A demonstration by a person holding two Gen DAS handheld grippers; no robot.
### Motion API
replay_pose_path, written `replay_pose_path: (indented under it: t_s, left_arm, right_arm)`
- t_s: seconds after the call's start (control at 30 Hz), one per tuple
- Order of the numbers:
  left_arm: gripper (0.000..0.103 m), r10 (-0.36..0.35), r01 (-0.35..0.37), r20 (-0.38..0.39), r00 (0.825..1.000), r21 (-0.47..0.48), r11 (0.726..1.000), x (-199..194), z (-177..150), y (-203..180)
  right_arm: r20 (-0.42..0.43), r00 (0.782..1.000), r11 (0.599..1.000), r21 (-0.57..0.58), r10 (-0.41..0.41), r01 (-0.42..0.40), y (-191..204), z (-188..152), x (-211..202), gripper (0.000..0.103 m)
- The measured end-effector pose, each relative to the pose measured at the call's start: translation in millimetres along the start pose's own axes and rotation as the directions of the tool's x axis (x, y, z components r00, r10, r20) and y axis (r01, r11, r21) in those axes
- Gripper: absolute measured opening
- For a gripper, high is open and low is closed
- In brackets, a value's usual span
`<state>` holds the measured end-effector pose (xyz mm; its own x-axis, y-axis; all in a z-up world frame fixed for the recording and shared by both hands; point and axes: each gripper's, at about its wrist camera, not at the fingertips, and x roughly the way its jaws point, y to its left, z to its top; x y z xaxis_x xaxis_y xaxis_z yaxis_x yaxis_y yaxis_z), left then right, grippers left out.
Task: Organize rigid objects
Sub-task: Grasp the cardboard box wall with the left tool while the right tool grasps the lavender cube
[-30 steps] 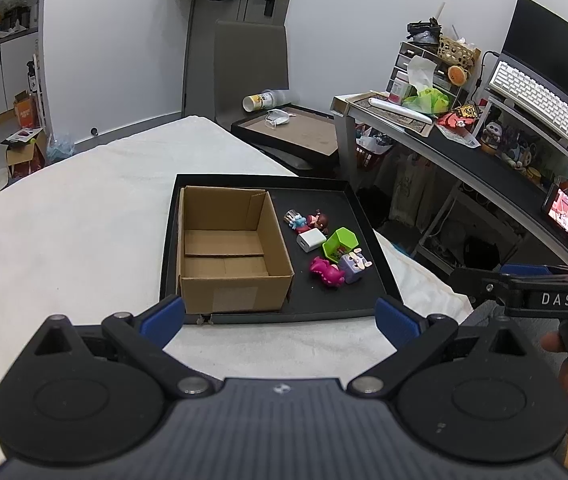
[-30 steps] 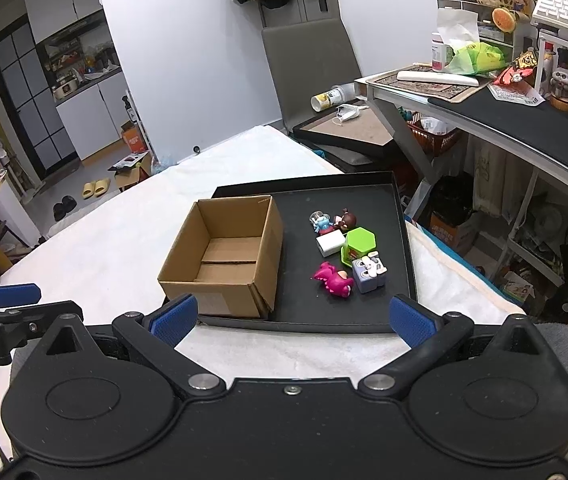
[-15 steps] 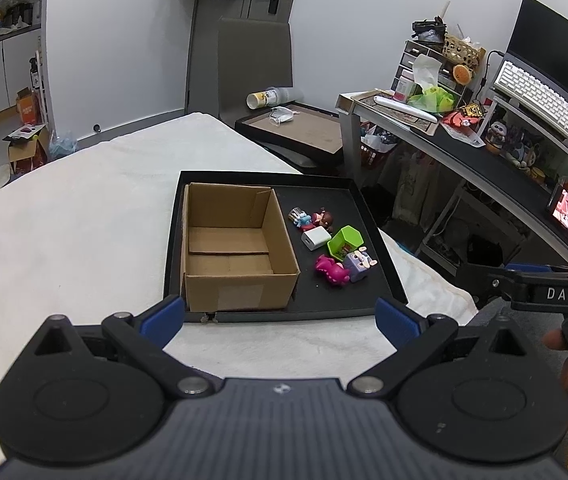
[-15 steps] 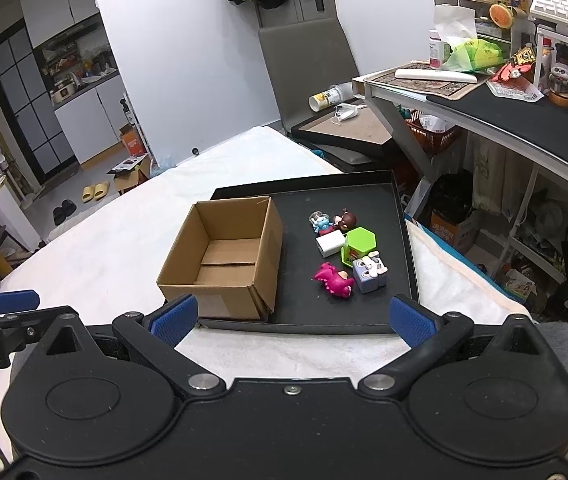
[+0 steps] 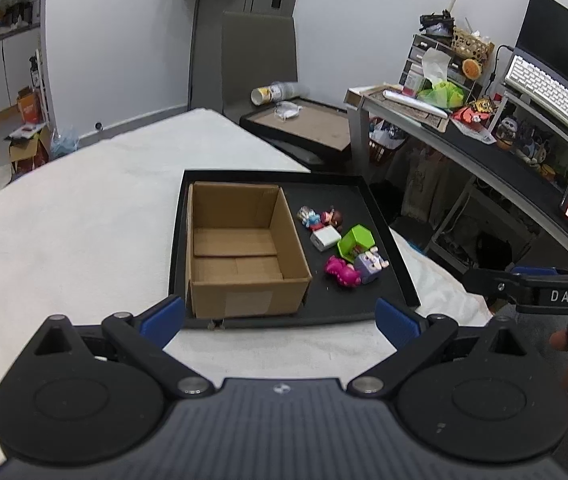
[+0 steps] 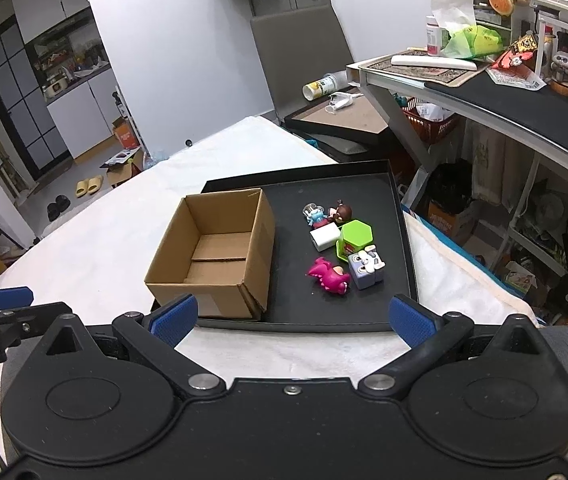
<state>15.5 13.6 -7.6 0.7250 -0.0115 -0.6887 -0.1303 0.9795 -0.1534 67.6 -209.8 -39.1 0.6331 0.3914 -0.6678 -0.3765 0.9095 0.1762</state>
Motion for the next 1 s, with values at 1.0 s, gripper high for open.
replay_pose_path:
  t_s: [1.0]
  left_arm:
    - [0.093, 0.089, -0.103, -0.115, 0.989, -0.127, 0.987, 114.9, 16.7, 63.8]
  right_arm:
    - [-0.129, 0.991, 0.993, 0.113, -0.017, 0.031, -56.6, 24.7, 128.0, 0.096]
